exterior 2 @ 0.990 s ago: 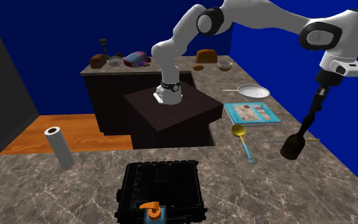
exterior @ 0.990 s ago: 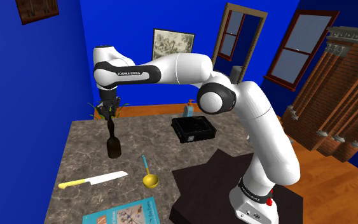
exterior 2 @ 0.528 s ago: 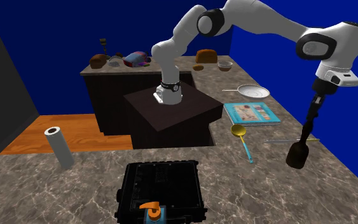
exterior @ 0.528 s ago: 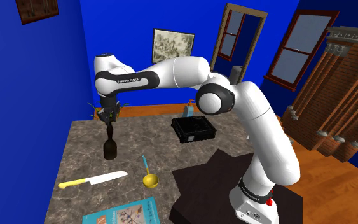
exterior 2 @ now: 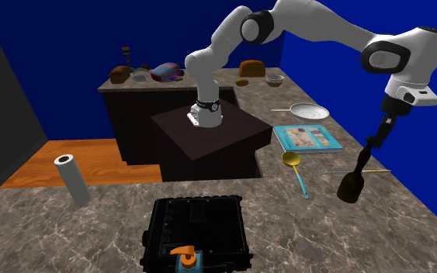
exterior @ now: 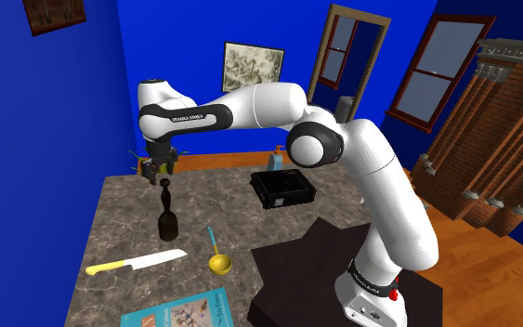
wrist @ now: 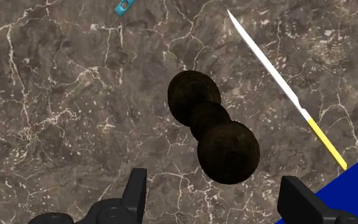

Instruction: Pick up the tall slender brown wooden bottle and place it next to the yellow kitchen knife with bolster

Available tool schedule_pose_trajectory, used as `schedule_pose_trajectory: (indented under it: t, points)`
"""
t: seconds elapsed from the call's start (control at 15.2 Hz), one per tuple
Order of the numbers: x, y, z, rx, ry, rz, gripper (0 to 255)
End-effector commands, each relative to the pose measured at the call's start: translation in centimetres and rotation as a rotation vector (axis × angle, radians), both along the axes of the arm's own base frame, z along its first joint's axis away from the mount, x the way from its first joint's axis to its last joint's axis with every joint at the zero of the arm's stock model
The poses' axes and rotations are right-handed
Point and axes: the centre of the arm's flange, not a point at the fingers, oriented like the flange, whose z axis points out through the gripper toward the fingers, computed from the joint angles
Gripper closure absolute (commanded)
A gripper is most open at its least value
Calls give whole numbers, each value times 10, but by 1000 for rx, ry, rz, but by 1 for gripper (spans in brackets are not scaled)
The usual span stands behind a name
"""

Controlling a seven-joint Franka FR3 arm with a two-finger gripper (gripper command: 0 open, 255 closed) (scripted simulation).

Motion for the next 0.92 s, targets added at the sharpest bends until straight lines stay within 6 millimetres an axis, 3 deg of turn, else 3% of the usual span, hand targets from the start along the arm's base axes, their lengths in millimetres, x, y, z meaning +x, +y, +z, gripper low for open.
schedule_pose_trajectory:
  t: [0.0,0.2,0.46,0.86]
  points:
    - [0,0,0,0,0,0,0]
    - [0,0,0,0,0,0,0]
    - [0,1,50,0,0,0,0]
    - [0,1,50,0,0,0,0]
